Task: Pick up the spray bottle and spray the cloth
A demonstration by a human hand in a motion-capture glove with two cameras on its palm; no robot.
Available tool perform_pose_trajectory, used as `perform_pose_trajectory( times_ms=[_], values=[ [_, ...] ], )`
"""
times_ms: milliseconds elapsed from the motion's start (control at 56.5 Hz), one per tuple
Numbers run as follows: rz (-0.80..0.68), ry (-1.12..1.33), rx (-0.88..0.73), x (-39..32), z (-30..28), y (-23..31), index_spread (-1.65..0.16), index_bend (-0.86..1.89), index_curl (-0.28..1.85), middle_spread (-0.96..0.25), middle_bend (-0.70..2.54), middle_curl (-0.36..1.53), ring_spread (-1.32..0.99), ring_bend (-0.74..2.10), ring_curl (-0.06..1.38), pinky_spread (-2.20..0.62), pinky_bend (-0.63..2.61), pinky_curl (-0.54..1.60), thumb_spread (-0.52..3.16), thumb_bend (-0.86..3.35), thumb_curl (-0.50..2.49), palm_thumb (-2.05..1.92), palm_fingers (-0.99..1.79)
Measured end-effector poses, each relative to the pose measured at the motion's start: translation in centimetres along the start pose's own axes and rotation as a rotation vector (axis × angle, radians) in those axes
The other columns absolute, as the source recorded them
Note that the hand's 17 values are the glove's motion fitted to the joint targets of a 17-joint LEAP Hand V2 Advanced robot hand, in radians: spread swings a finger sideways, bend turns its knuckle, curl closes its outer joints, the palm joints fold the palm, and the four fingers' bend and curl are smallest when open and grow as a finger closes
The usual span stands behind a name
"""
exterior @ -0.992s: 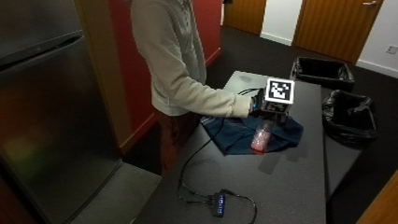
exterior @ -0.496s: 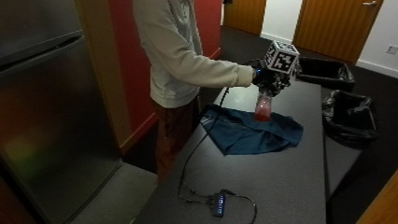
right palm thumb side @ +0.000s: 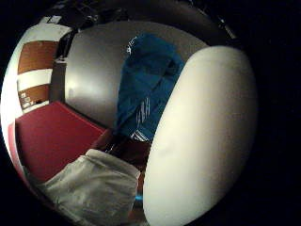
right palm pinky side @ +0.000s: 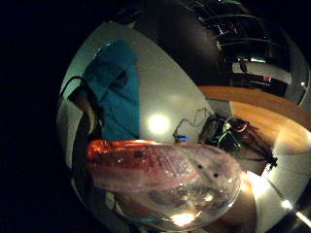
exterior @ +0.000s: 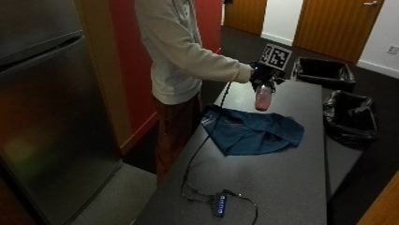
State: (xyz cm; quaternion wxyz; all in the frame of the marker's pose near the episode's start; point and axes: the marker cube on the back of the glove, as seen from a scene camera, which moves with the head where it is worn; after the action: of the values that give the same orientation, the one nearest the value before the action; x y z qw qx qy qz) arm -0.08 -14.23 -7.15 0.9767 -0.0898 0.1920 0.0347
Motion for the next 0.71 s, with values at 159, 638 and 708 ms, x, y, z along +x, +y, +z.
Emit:
perform_pose_trajectory(
  times_ms=[159,638,708],
  values=[
    [0.077,0.001,0.004,-1.0,0.3,-0.7,-0.20,0.36,0.57,-0.15,0.60,0.54,-0.21,0.60,0.49,-0.28,0.33,0.39,-0.02,-0.03,0.76,1.04,1.34],
    [-0.021,-0.209,0.121,-2.6,-3.7,-1.4,-0.20,0.35,0.57,-0.15,0.60,0.54,-0.21,0.60,0.49,-0.28,0.33,0.39,-0.03,-0.03,0.76,1.04,1.34],
    [-0.048,-0.271,0.179,-3.7,-5.6,-1.7,-0.20,0.35,0.57,-0.15,0.60,0.54,-0.21,0.60,0.49,-0.28,0.34,0.39,-0.03,-0.03,0.76,1.04,1.34]
  ],
)
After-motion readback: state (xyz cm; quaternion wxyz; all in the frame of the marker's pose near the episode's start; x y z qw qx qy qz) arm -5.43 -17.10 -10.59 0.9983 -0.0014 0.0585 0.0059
